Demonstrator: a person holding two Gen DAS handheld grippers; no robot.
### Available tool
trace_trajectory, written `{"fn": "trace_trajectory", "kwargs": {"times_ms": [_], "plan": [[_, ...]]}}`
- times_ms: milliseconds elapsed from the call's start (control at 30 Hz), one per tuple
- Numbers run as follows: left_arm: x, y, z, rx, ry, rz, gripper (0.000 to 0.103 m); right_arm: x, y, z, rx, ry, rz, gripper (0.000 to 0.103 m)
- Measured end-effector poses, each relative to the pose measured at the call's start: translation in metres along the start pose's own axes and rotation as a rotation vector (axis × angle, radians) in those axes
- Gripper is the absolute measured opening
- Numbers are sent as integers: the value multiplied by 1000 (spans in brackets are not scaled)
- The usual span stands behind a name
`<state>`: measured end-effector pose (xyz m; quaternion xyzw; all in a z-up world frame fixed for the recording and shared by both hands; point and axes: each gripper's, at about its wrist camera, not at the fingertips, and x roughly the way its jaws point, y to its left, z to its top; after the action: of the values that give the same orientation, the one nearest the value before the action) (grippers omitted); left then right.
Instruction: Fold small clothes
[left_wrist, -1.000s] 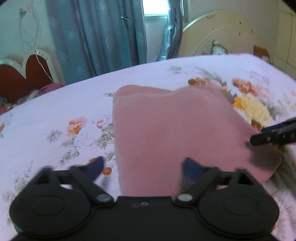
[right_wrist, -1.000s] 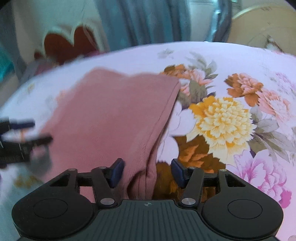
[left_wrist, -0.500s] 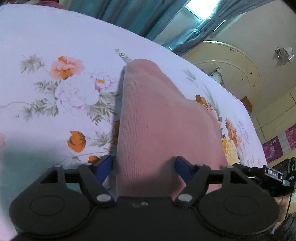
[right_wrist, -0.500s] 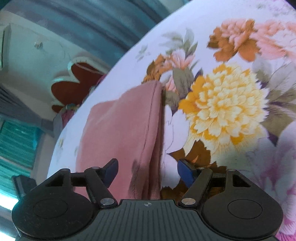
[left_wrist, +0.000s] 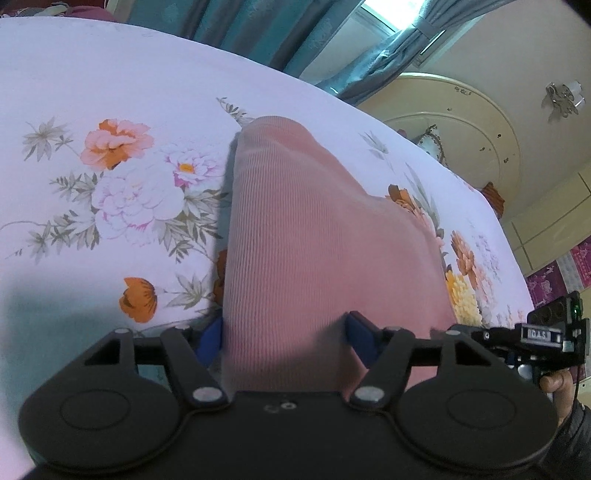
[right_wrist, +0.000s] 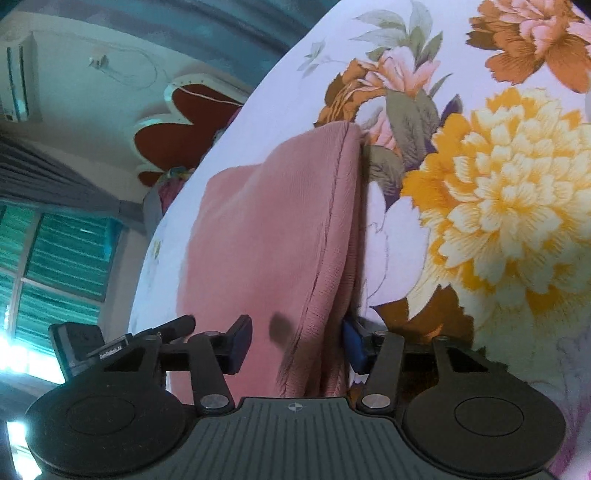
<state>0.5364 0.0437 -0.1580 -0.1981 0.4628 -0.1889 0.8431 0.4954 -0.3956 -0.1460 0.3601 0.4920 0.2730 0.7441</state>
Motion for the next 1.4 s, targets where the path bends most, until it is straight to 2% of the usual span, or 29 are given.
{"fn": "trace_trajectory", "kwargs": {"times_ms": [100, 167, 200, 233, 267, 400, 467, 667, 900, 1033, 1200, 1400], "plan": [[3, -2, 2, -1, -3, 9, 67, 12, 5, 6, 11, -4, 10, 53], [4, -5, 4, 1, -2, 22, 67, 21, 13, 9, -25, -6, -2, 52], [5, -7, 5, 3, 0, 30, 67, 24, 17, 9, -46, -8, -15, 44], [5, -8, 6, 6, 1, 37, 67, 25, 20, 9, -68, -8, -42, 29], [6, -12, 7, 16, 2, 45, 67, 25, 23, 7, -104, -8, -88, 24], [12, -18, 9, 36, 6, 65, 64, 24, 23, 3, -118, -21, -108, 24], [14, -22, 11, 56, 7, 60, 53, 29, 32, 2, -159, -22, -138, 24], [3, -47, 5, 224, -30, 126, 34, 34, 63, -16, -343, -50, -276, 18], [-26, -59, 2, 326, -62, 107, 31, 26, 105, -38, -432, -126, -339, 17], [-51, -51, 1, 358, -76, 83, 31, 29, 140, -49, -472, -143, -356, 17], [-90, -23, 5, 375, -100, 79, 31, 49, 184, -71, -522, -161, -370, 17], [-141, 26, 10, 376, -123, 106, 31, 97, 235, -89, -563, -156, -347, 17]]}}
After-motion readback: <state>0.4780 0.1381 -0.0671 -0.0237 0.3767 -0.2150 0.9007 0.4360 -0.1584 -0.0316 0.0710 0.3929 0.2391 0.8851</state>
